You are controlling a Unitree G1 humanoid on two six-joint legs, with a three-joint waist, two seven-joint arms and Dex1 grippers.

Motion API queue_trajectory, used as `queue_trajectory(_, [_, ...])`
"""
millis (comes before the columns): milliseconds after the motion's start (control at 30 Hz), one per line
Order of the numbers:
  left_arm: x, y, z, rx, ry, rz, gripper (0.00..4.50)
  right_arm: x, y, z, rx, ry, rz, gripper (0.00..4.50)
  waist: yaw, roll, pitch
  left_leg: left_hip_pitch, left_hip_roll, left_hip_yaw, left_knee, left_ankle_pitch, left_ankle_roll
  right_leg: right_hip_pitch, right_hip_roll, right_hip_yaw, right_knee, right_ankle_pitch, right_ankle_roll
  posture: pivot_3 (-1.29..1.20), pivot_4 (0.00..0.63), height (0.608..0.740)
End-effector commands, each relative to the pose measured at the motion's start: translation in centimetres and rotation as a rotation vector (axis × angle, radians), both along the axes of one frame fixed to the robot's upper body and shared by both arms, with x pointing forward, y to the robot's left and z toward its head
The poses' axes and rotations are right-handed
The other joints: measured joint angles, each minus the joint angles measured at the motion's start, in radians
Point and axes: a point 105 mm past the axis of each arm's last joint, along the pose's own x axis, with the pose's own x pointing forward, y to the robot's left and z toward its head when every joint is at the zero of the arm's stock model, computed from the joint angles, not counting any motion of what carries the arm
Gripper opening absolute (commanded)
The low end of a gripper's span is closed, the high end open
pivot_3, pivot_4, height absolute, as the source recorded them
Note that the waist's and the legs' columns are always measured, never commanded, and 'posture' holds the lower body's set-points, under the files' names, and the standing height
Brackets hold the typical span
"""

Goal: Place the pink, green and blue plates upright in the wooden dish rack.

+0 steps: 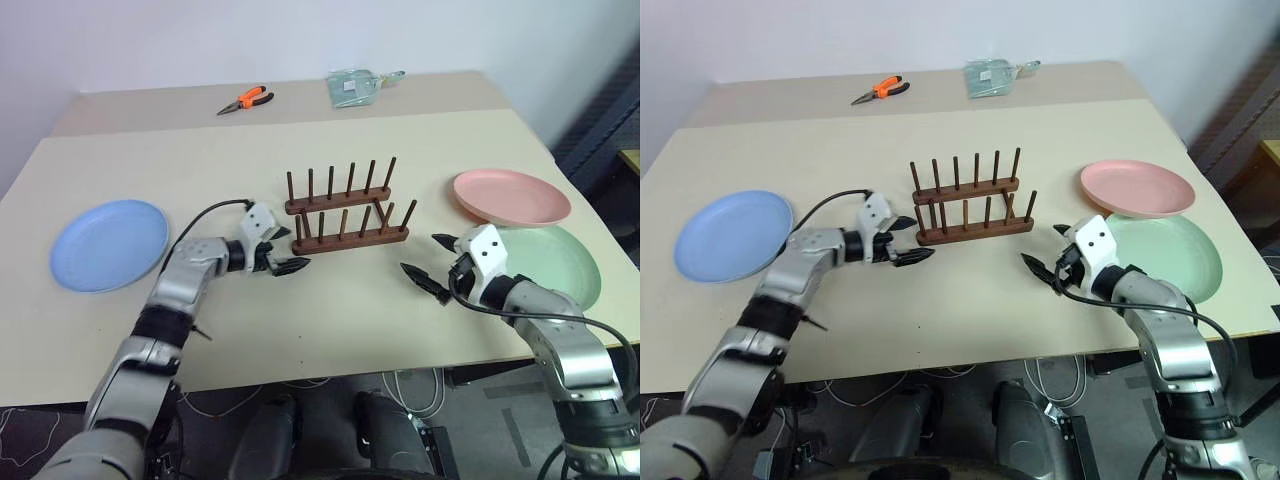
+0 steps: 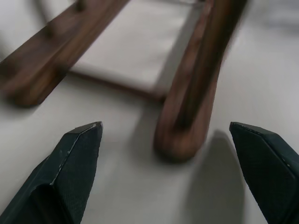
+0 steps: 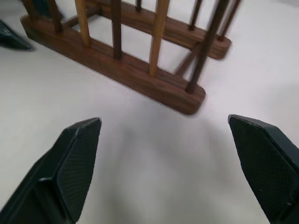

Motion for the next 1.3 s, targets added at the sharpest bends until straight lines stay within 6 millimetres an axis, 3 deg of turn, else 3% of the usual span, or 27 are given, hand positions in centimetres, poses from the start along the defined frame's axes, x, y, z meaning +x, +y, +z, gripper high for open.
queue_trajectory(33, [-0.3, 0.1, -1.8, 0.049, 0.043, -0.034, 3.22, -0.6, -0.2, 1.7, -0.010, -0.069, -0.025, 4.50, -0.002, 0.000, 0.000, 0.000, 0.000, 0.000, 0.000, 0.000, 0.000, 0.000, 0.000, 0.000, 0.000, 0.000, 0.000, 0.00, 0.150, 0.738])
queue_trajectory(200, [-0.7, 0.2, -2.1, 0.046, 0.032, -0.057, 0.98, -1.1, -1.1, 1.5, -0.018, -0.061, -0.052, 4.50, 0.002, -0.001, -0.001, 0.001, 0.000, 0.000, 0.000, 0.000, 0.000, 0.001, 0.000, 0.000, 0.000, 0.000, 0.000, 0.00, 0.150, 0.738])
queue_trajectory(233, [-0.8, 0.3, -2.1, 0.057, 0.018, -0.065, 0.79, -1.0, -1.1, 1.4, -0.020, -0.059, -0.051, 4.50, 0.001, 0.000, -0.001, 0.001, 0.000, 0.000, 0.000, 0.000, 0.000, 0.001, 0.000, 0.000, 0.000, 0.000, 0.001, 0.00, 0.150, 0.738])
queue_trajectory(600, [-6.6, 3.5, -0.5, 0.131, -0.030, -0.243, 0.79, 0.6, -1.8, 1.1, -0.059, -0.062, -0.031, 4.50, -0.020, 0.000, -0.001, 0.002, 0.001, 0.000, -0.001, 0.000, 0.000, 0.001, 0.000, 0.001, 0.001, -0.001, -0.001, 0.00, 0.150, 0.738])
queue_trajectory(667, [-6.7, 4.1, -0.1, 0.120, -0.025, -0.210, 1.81, 0.7, -1.8, 1.0, -0.065, -0.061, -0.026, 4.50, -0.020, 0.000, -0.001, 0.002, 0.001, 0.000, -0.001, 0.000, 0.000, 0.001, 0.000, 0.001, 0.001, -0.002, -0.003, 0.00, 0.150, 0.738])
queue_trajectory(700, [-6.4, 4.4, 0.0, 0.119, -0.029, -0.176, 2.12, 0.8, -1.7, 0.9, -0.067, -0.061, -0.022, 4.50, -0.019, 0.000, -0.001, 0.002, 0.001, 0.000, 0.000, 0.000, 0.000, 0.001, 0.000, 0.001, 0.001, -0.002, -0.003, 0.00, 0.150, 0.738])
queue_trajectory(800, [-5.8, 5.8, -0.9, 0.177, -0.028, -0.082, 3.53, 0.7, -1.4, 0.8, -0.077, -0.056, -0.001, 4.50, -0.018, 0.000, -0.001, 0.002, 0.001, 0.000, 0.000, 0.000, 0.000, 0.001, 0.000, 0.001, 0.001, -0.002, -0.003, 0.00, 0.150, 0.738])
queue_trajectory(867, [-6.0, 6.6, -1.2, 0.187, -0.005, -0.046, 3.53, 0.5, -1.3, 0.7, -0.078, -0.048, 0.019, 4.50, -0.019, 0.000, -0.001, 0.002, 0.001, 0.000, 0.000, 0.000, 0.000, 0.001, 0.000, 0.001, 0.001, -0.001, -0.002, 0.00, 0.150, 0.738])
queue_trajectory(933, [-7.0, 8.0, -1.9, 0.217, 0.042, -0.018, 3.60, -0.2, -0.9, 0.4, -0.086, -0.017, 0.073, 3.94, -0.025, 0.000, -0.001, 0.002, 0.001, 0.000, -0.001, 0.000, 0.000, 0.001, 0.000, 0.001, 0.001, -0.001, -0.001, 0.00, 0.150, 0.738])
queue_trajectory(1033, [-8.7, 9.3, -2.4, 0.236, 0.099, 0.000, 2.72, -1.6, 0.1, -0.1, -0.083, 0.039, 0.161, 2.74, -0.028, 0.001, -0.001, 0.003, 0.003, 0.000, -0.002, 0.000, 0.000, 0.001, 0.000, 0.002, 0.001, -0.002, -0.003, 0.00, 0.150, 0.738])
queue_trajectory(1133, [-11.6, 8.4, -1.8, 0.145, 0.183, -0.033, 1.20, -3.7, 2.0, -1.1, -0.092, 0.115, 0.284, 1.12, -0.031, 0.002, -0.002, 0.004, 0.004, 0.000, -0.002, 0.000, 0.000, 0.000, 0.000, 0.002, 0.002, -0.003, -0.003, 0.00, 0.150, 0.738])
queue_trajectory(1200, [-12.4, 7.4, -1.7, 0.098, 0.207, -0.034, 0.26, -4.4, 3.3, -1.5, -0.086, 0.134, 0.331, 0.13, -0.026, 0.002, -0.002, 0.004, 0.004, 0.000, -0.003, -0.001, 0.000, 0.000, 0.000, 0.002, 0.002, -0.004, -0.004, 0.00, 0.150, 0.738])
queue_trajectory(1233, [-12.5, 6.9, -1.8, 0.077, 0.210, -0.026, 0.05, -4.5, 3.9, -1.7, -0.084, 0.133, 0.343, 0.01, -0.023, 0.002, -0.002, 0.004, 0.004, 0.000, -0.002, -0.001, 0.000, 0.001, -0.001, 0.002, 0.002, -0.005, -0.003, 0.00, 0.150, 0.738])
queue_trajectory(1300, [-12.5, 6.0, -2.2, 0.046, 0.217, 0.002, 0.05, -4.2, 5.1, -2.1, -0.090, 0.122, 0.348, 0.01, -0.017, 0.001, -0.002, 0.003, 0.004, 0.000, -0.001, -0.001, 0.000, 0.002, -0.001, 0.001, 0.001, -0.006, -0.002, 0.00, 0.150, 0.738])
